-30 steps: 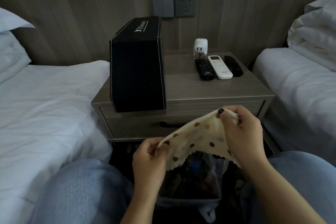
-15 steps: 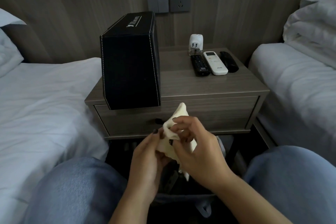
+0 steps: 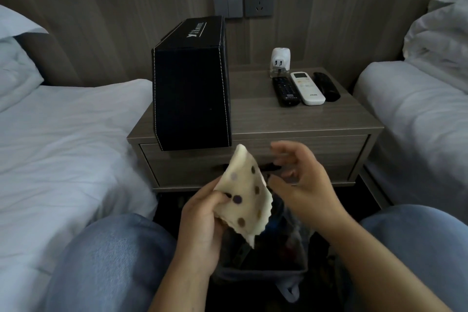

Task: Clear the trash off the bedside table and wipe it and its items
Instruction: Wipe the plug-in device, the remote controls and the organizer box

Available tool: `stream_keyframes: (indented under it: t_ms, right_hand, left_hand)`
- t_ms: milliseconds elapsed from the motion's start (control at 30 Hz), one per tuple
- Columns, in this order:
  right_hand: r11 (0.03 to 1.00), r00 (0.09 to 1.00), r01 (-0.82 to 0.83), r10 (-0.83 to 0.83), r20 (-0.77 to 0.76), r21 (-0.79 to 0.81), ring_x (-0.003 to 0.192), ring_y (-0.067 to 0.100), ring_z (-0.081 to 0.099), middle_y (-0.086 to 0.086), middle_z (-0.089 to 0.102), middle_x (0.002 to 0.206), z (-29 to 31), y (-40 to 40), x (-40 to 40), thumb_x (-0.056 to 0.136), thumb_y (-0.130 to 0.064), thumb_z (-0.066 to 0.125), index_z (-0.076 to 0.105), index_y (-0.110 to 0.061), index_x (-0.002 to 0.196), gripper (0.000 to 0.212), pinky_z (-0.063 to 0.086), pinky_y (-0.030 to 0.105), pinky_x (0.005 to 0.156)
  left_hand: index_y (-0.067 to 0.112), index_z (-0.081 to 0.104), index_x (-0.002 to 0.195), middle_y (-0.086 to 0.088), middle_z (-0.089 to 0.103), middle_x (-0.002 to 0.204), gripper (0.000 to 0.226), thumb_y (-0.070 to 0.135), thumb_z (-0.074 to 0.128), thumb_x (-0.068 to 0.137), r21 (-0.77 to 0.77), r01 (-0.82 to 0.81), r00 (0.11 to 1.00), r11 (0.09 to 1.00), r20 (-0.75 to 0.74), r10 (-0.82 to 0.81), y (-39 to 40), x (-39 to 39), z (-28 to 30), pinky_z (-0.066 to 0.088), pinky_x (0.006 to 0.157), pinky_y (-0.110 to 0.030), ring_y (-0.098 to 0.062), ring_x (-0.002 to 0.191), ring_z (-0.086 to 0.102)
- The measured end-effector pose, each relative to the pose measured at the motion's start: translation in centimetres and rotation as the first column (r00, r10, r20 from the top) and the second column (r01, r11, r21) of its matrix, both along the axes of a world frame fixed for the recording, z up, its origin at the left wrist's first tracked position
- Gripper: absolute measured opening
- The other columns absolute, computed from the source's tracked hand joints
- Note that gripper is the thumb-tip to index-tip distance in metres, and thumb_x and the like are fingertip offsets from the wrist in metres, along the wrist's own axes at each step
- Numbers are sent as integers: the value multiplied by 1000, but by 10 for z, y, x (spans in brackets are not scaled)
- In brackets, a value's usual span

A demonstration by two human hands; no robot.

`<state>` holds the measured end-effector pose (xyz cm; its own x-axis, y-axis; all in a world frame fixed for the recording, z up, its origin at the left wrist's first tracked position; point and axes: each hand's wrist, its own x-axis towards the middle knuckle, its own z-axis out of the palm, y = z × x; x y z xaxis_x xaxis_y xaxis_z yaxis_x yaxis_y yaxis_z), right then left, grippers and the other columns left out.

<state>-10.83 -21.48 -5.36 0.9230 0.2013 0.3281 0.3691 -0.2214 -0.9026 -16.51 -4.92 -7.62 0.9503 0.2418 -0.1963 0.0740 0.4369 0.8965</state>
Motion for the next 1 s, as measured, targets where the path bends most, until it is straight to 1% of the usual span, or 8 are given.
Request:
stream_keyframes:
  t_ms: [100, 267, 467, 700, 767, 833, 933, 1000]
  right_hand:
    - [974, 941, -227, 219, -260, -1, 113, 9, 60, -9, 63, 122, 12, -2, 13, 74, -23, 82, 52, -30, 128, 62, 51, 30, 91]
    - [909, 801, -407, 403, -443, 93, 92, 23, 72, 6, 75, 98, 42, 5, 18, 68, -37, 83, 74, -17, 94, 34, 59, 37, 79]
    - [968, 956, -251, 249, -158, 4, 68, 12, 73, -2, 76, 76, 120, 21, 21, 75, -23, 80, 74, -18, 73, 7, 54, 20, 52]
    - [952, 952, 173, -227, 206, 252, 79, 13, 70, 0, 71, 90, 219, 55, 54, 79, -19, 66, 63, -16, 93, 15, 60, 34, 72]
    - [958, 857, 260, -288, 428, 125, 80, 16, 64, 2, 64, 95, 234, 76, 65, 81, -22, 62, 53, -16, 90, 14, 55, 30, 66]
    - [925, 783, 328, -152, 603, -192, 79, 20, 54, 2, 56, 94, 235, 98, 75, 82, -22, 60, 49, -17, 93, 16, 38, 27, 61]
    - [760, 840, 187, 205, 503, -622, 80, 19, 53, -2, 56, 86, 216, 121, 84, 83, -23, 62, 48, -17, 88, 16, 30, 24, 56]
    - [759, 886, 0, 302, 353, -651, 73, 14, 57, -5, 58, 79, 208, 121, 85, 83, -33, 65, 54, -13, 84, 23, 39, 20, 54]
  left_hand:
    - [12, 77, 97, -21, 72, 96, 38, 4, 53, 68, 21, 50, 999, 999, 10, -50, -1, 0, 11, 53, 77, -44, -33, 88, 68]
    - [25, 77, 94, -9, 76, 88, 36, -4, 58, 81, 126, -205, 964, 971, 198, 178, 5, 5, 44, 58, 64, -32, -22, 77, 72]
    - [23, 72, 105, -4, 76, 99, 31, 8, 65, 79, 123, -415, 829, 902, 459, 319, 38, 10, 73, 58, 71, -24, -19, 93, 73]
    - [10, 66, 104, -5, 72, 99, 27, -8, 52, 89, 164, -646, 665, 746, 602, 443, 57, 43, 106, 53, 71, -17, -13, 94, 71]
    - [11, 64, 108, -1, 67, 108, 27, -3, 53, 88, 249, -726, 618, 640, 644, 451, 57, 56, 117, 48, 77, -10, -1, 98, 64]
    - [16, 59, 109, 3, 58, 113, 25, 3, 51, 90, 312, -755, 608, 577, 663, 437, 58, 71, 126, 43, 79, -6, 5, 98, 57]
    - [16, 55, 106, 4, 51, 107, 19, 18, 41, 93, 434, -723, 667, 537, 643, 378, 60, 91, 131, 41, 87, -18, -6, 97, 49]
    - [18, 52, 101, 5, 49, 104, 23, 27, 33, 94, 502, -722, 675, 476, 662, 326, 63, 101, 123, 38, 89, -23, -11, 99, 46]
